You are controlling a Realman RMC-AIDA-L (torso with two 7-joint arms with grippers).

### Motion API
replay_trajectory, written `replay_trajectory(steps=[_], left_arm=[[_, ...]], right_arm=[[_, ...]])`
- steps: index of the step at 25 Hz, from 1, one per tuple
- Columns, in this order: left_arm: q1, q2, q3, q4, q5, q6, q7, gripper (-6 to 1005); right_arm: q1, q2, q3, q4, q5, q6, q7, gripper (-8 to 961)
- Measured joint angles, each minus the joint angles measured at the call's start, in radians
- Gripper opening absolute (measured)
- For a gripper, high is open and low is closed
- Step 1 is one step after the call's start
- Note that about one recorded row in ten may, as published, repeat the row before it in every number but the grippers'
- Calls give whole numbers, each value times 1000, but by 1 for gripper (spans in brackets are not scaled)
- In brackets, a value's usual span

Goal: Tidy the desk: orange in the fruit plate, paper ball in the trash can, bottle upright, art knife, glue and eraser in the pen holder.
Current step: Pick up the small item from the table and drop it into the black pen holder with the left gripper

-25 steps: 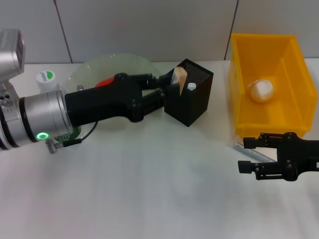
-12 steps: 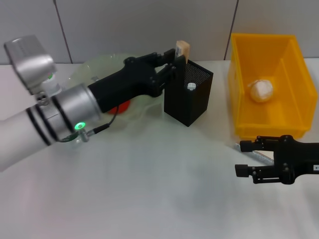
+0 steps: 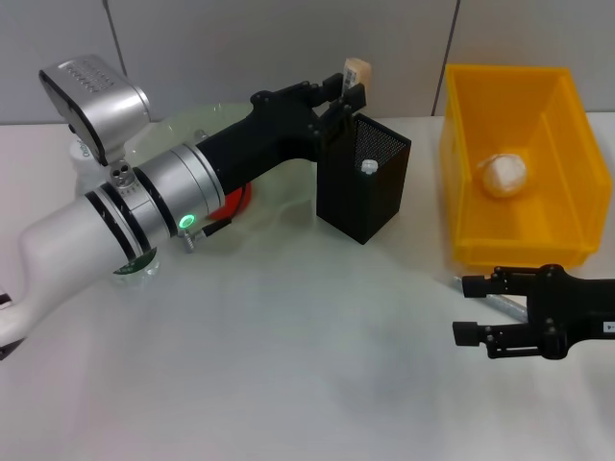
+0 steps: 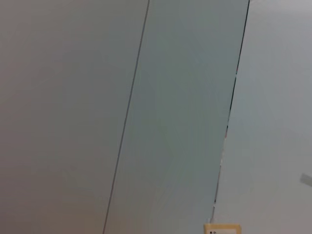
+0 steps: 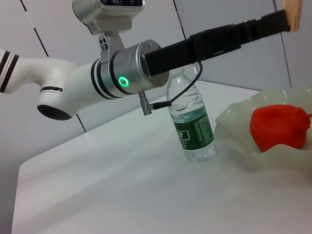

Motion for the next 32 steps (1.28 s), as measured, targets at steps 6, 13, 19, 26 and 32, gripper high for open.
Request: replay_trajectory(steps=[6, 13, 19, 26, 32], left_arm=[[-20, -1, -36, -48, 1, 17, 68, 271], [-75, -2, -134, -162, 11, 13, 237, 267], [-127, -2, -324, -202, 168, -112, 320, 268], [-137, -1, -600, -217, 439, -245, 363, 267], [-134, -2, -786, -230, 628, -326, 382, 267]], right_arm=[[3, 0, 0, 0, -3, 4, 0, 784], [4, 2, 0, 0, -3, 6, 2, 784], [10, 9, 0, 0, -3, 9, 2, 783], [10, 12, 0, 0, -3, 9, 4, 783], [11, 12, 0, 0, -3, 9, 6, 783]])
